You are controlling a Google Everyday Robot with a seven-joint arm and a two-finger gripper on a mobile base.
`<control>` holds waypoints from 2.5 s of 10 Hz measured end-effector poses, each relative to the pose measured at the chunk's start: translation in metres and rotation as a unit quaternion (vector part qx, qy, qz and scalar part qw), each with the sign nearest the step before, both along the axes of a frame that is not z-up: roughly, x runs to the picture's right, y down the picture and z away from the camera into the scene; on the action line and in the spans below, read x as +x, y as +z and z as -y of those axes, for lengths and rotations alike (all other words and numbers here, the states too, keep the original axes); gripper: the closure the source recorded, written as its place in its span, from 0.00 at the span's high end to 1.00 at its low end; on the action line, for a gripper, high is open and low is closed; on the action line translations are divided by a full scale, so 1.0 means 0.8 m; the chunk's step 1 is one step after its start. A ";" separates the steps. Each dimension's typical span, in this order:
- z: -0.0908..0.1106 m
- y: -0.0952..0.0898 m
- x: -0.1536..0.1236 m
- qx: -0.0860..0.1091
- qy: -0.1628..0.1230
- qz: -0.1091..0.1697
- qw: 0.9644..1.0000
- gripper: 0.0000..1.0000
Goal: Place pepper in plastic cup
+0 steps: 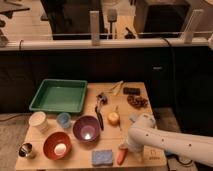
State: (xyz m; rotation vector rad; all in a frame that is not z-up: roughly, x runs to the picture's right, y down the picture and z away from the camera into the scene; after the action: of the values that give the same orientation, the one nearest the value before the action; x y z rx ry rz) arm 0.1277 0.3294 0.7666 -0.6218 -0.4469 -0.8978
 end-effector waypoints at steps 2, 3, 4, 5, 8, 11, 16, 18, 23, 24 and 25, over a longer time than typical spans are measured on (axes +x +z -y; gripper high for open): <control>-0.001 0.000 -0.002 -0.001 -0.001 0.002 1.000 0.57; -0.001 -0.002 0.000 -0.001 0.000 0.001 1.000 0.48; 0.000 -0.004 -0.001 -0.002 0.001 0.001 1.000 0.43; 0.002 -0.005 0.000 -0.002 0.001 0.001 1.000 0.40; 0.006 -0.009 -0.001 -0.001 -0.001 0.002 1.000 0.14; 0.001 -0.005 0.008 0.003 0.023 0.000 1.000 0.08; 0.010 -0.015 0.023 0.003 0.038 0.001 0.999 0.03; 0.015 -0.016 0.026 0.006 0.043 0.003 0.999 0.03; 0.024 -0.020 0.035 0.009 0.056 0.006 0.998 0.18; 0.026 -0.020 0.037 0.010 0.059 0.006 0.998 0.23; 0.028 -0.021 0.039 0.011 0.060 0.006 0.998 0.24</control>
State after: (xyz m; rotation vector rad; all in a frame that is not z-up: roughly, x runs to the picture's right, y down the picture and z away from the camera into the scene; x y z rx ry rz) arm 0.1585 0.3072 0.7501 -0.5641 -0.4796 -0.7909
